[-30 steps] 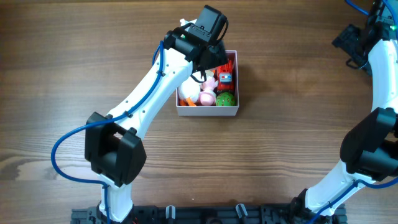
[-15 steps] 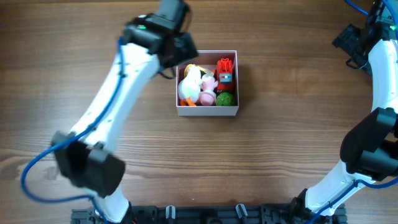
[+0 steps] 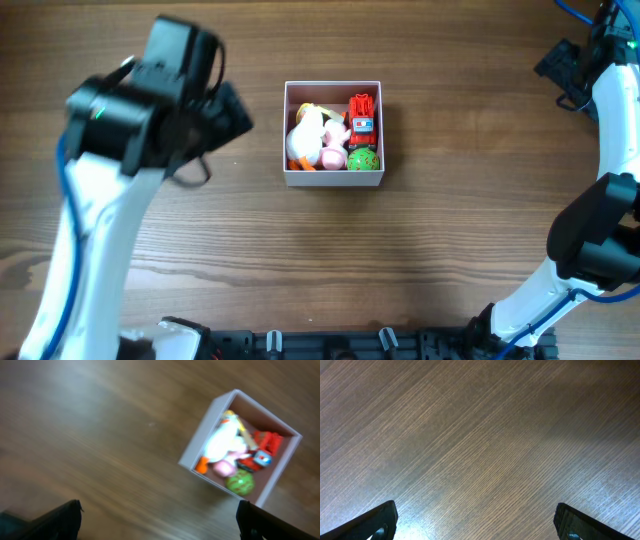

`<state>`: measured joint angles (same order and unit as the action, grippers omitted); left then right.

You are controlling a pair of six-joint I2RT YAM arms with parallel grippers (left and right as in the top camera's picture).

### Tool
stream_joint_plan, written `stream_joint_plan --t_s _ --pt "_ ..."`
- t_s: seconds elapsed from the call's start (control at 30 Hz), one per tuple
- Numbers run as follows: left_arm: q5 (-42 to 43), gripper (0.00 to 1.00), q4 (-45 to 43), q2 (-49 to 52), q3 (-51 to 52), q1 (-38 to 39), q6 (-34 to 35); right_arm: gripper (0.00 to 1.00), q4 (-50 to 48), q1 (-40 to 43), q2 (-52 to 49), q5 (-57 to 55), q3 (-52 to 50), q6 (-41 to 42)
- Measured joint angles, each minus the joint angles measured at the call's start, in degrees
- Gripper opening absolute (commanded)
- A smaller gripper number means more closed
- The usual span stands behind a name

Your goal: Pack container

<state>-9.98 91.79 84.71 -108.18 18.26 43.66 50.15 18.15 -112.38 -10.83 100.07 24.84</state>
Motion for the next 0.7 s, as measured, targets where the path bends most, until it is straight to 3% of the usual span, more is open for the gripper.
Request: stream_joint_plan --t_s 0.07,0.33,0.7 --pt "-2.03 1.0 3.89 -3.78 0.13 -0.02 2.47 1.0 0.0 0.0 0.0 0.0 0.0 0.0" --pt "-4.37 1.0 4.66 -24.37 8.92 1.75 13.44 1.0 0.0 0.0 0.0 0.0 0.0 0.0" --pt "-3.63 1.0 4.68 -40.19 10.73 1.9 17.16 1.0 0.0 0.0 0.0 0.0 0.0 0.0"
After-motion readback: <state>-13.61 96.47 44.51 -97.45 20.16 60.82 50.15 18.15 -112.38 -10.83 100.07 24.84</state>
